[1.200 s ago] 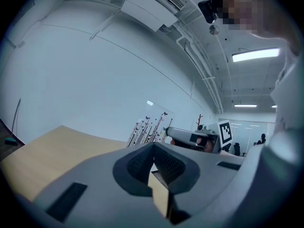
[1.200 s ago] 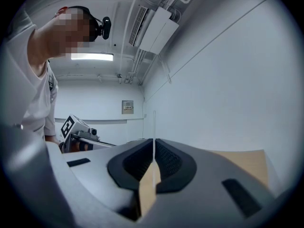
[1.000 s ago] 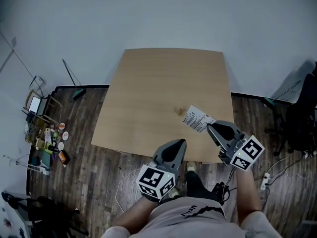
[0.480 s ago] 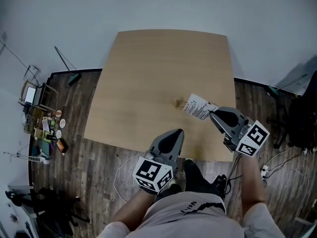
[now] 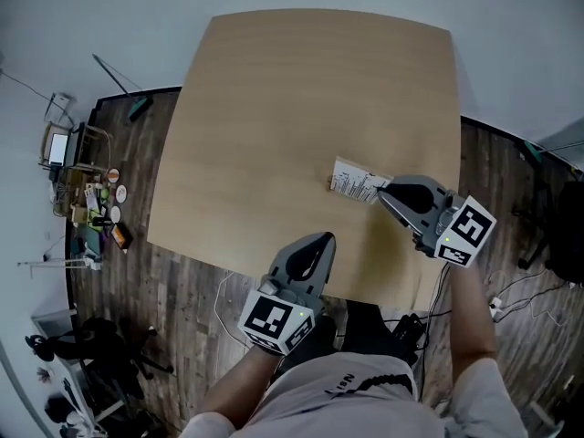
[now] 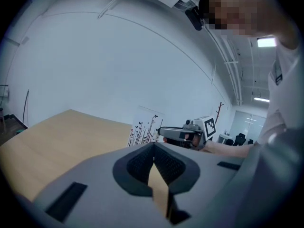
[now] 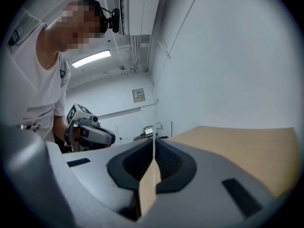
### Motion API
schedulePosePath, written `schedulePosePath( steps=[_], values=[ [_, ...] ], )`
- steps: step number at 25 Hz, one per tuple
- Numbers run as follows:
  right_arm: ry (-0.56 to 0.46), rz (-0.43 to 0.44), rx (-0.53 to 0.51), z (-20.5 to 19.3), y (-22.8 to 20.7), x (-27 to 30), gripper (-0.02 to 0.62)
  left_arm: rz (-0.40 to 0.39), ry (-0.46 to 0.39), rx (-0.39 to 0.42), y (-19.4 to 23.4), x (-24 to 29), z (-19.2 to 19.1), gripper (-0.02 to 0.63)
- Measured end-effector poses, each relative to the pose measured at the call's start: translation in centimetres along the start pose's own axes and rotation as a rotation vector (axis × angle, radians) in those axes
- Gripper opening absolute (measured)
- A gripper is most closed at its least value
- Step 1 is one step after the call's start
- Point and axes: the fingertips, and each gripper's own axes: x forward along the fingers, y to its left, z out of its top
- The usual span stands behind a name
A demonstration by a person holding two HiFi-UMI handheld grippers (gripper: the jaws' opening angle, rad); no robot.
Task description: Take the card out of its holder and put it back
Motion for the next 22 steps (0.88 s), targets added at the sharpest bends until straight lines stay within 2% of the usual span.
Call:
schedulePosePath(
  steps=[5, 10, 22],
  values=[
    [0.022, 0.048, 0.051, -4.3, -3.1, 2.2, 0.025, 0.05, 0.069, -0.026, 2.0, 2.4, -2.1, 0.012],
    [0.042, 0.061, 0.093, -8.0, -5.4, 3.8, 0.025, 0.082, 0.118, -0.054, 3.9, 3.7, -4.0, 0.012],
    [0.058, 0.117, 0.116, -11.8, -6.8, 4.5, 0.025, 0.114, 0.177, -0.089, 4.3, 5.4, -7.0, 0.012]
  ],
)
